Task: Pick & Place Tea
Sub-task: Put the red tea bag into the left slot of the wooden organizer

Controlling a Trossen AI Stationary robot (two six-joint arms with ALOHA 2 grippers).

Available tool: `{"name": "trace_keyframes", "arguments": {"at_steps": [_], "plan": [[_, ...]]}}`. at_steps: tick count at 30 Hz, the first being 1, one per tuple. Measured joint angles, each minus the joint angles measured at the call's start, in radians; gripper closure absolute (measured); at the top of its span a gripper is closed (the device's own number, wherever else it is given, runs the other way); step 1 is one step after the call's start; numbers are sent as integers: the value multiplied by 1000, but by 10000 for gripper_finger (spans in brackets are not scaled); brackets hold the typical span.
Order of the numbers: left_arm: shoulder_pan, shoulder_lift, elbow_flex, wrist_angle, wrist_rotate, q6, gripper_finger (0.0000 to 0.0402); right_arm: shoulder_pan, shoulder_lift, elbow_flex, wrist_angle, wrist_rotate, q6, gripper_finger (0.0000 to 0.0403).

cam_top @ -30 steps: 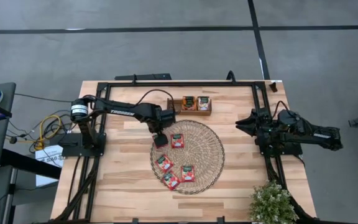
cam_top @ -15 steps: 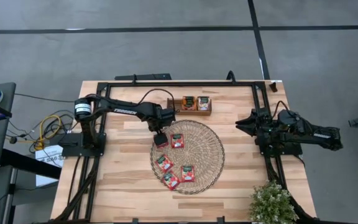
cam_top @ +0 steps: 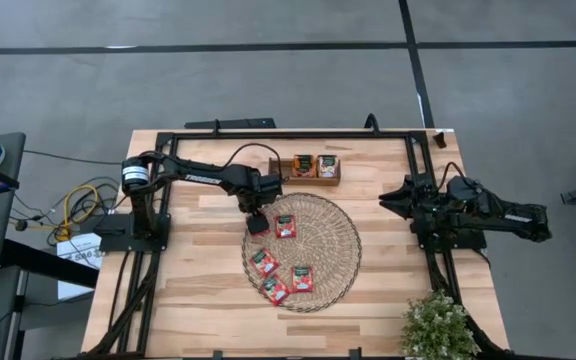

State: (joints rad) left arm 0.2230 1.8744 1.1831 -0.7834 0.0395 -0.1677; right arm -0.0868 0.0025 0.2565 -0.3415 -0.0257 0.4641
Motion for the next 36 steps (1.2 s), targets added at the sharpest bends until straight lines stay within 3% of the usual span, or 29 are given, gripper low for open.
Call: {"name": "trace_keyframes", "arguments": {"at_steps": [8, 24, 36], "plan": [[0, 0, 0, -1, 0, 0, 211, 0, 0, 0, 0, 0, 0, 300], [0, 0, 0, -39, -36, -5, 282, 0, 0, 0, 0, 1, 0, 300], [0, 0, 0, -42, -43, -4, 362, 0, 0, 0, 0, 1, 0, 300]]}}
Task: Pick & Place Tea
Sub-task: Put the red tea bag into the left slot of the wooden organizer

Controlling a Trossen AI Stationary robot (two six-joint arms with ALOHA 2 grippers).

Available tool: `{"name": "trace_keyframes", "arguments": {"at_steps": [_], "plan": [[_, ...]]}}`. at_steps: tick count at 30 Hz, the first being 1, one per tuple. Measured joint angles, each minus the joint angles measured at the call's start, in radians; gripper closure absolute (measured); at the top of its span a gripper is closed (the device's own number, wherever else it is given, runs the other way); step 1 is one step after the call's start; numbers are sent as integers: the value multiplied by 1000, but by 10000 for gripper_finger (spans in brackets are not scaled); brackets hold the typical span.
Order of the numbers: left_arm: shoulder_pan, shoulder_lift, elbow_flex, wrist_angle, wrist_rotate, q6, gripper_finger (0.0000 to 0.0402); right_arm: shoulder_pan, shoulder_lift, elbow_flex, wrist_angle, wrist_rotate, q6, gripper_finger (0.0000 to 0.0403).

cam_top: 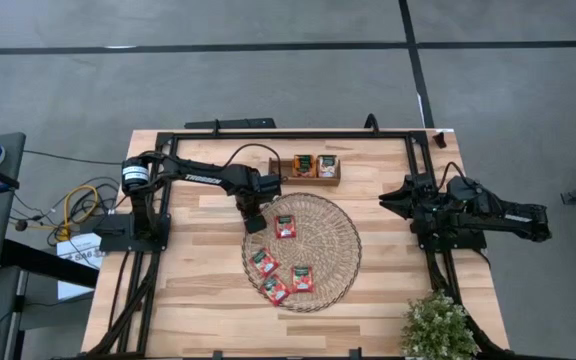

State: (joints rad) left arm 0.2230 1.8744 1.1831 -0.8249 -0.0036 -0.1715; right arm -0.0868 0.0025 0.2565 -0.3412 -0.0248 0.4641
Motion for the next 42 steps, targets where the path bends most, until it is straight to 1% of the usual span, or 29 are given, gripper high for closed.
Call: {"name": "trace_keyframes", "arguments": {"at_steps": [5, 9, 15, 19, 30, 35, 38, 42], "plan": [[0, 0, 0, 0, 0, 2, 387, 0, 0, 0, 0, 0, 0, 300], [0, 0, 0, 0, 1, 2, 400, 0, 0, 0, 0, 0, 0, 300], [0, -2, 0, -9, -9, 2, 401, 0, 0, 0, 0, 0, 0, 300], [0, -6, 8, -33, -38, -2, 401, 0, 0, 0, 0, 0, 0, 300], [0, -6, 132, -149, -79, 29, 401, 0, 0, 0, 0, 0, 0, 300], [0, -6, 226, -265, -173, 29, 401, 0, 0, 0, 0, 0, -1, 300], [-2, -6, 293, -296, -262, 29, 401, 0, 0, 0, 0, 0, -1, 300], [-6, -6, 378, -276, -413, 66, 401, 0, 0, 0, 0, 2, -1, 300]]}}
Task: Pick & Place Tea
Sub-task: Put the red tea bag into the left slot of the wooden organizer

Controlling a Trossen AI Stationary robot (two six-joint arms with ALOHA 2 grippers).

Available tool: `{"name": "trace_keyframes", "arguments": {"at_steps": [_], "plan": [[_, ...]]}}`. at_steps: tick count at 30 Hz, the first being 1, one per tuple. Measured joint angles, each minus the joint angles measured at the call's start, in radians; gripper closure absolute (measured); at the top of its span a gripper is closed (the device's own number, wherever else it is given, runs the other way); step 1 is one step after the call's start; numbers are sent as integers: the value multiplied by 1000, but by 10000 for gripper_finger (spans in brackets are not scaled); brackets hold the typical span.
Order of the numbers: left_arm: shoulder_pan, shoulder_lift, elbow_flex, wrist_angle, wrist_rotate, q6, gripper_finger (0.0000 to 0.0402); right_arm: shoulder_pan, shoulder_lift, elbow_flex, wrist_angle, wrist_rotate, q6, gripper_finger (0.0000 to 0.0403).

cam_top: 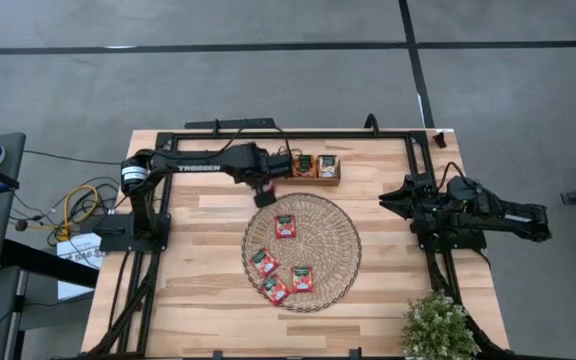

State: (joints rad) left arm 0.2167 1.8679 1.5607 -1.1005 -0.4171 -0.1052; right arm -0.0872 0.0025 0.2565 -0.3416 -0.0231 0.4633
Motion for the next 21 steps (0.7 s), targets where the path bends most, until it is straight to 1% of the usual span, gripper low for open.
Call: {"name": "trace_keyframes", "arguments": {"at_steps": [4, 9, 12, 15, 18, 21], "plan": [[-8, -1, 50, 99, -186, 100, 401, 0, 0, 0, 0, 0, 0, 300], [-23, 6, 54, 274, -354, 309, 401, 0, 0, 0, 0, 1, 0, 300], [-28, 24, 54, 330, -416, 400, 401, 0, 0, 0, 0, 2, 0, 300], [-27, 58, 54, 386, -468, 444, 401, 0, 0, 0, 0, 2, 0, 300], [-27, 105, 54, 409, -553, 491, 401, 0, 1, 0, 0, 2, 0, 300], [-27, 151, 53, 430, -623, 504, 401, 0, 1, 0, -1, 2, 0, 300]]}}
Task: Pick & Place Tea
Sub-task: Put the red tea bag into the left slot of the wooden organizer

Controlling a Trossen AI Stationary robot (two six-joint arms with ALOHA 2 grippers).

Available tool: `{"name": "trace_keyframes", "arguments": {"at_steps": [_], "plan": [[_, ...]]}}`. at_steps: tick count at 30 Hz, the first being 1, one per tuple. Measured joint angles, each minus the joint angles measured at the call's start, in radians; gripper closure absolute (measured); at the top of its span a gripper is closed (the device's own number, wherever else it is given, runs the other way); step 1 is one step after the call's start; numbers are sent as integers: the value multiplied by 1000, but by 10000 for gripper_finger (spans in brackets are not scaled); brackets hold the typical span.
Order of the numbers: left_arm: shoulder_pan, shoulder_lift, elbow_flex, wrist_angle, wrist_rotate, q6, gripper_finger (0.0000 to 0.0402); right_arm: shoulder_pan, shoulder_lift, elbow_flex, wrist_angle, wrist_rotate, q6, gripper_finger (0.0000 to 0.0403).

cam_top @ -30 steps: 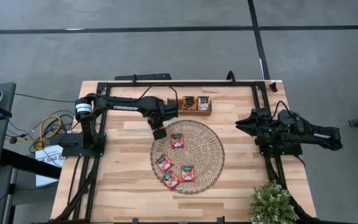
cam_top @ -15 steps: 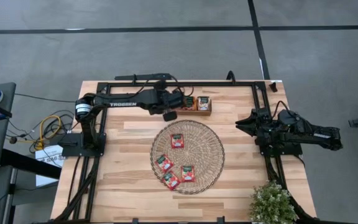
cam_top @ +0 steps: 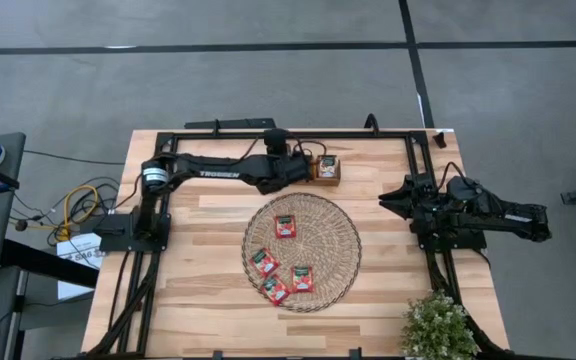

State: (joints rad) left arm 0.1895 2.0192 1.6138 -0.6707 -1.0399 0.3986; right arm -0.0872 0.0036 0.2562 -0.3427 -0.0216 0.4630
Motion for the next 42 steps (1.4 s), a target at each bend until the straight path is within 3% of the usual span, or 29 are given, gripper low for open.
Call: {"name": "trace_keyframes", "arguments": {"at_steps": [7, 18, 29, 42], "plan": [[-2, 54, 0, 52, -90, -23, 401, 0, 0, 0, 0, 0, 0, 300], [-13, 62, 0, 54, -45, -101, 401, 0, 0, 0, 0, 0, 0, 300], [-2, 144, 0, 44, -89, -98, 401, 0, 0, 0, 1, 0, 0, 300], [0, 143, 0, 38, -56, -126, 401, 0, 0, 0, 1, 0, 0, 300]]}}
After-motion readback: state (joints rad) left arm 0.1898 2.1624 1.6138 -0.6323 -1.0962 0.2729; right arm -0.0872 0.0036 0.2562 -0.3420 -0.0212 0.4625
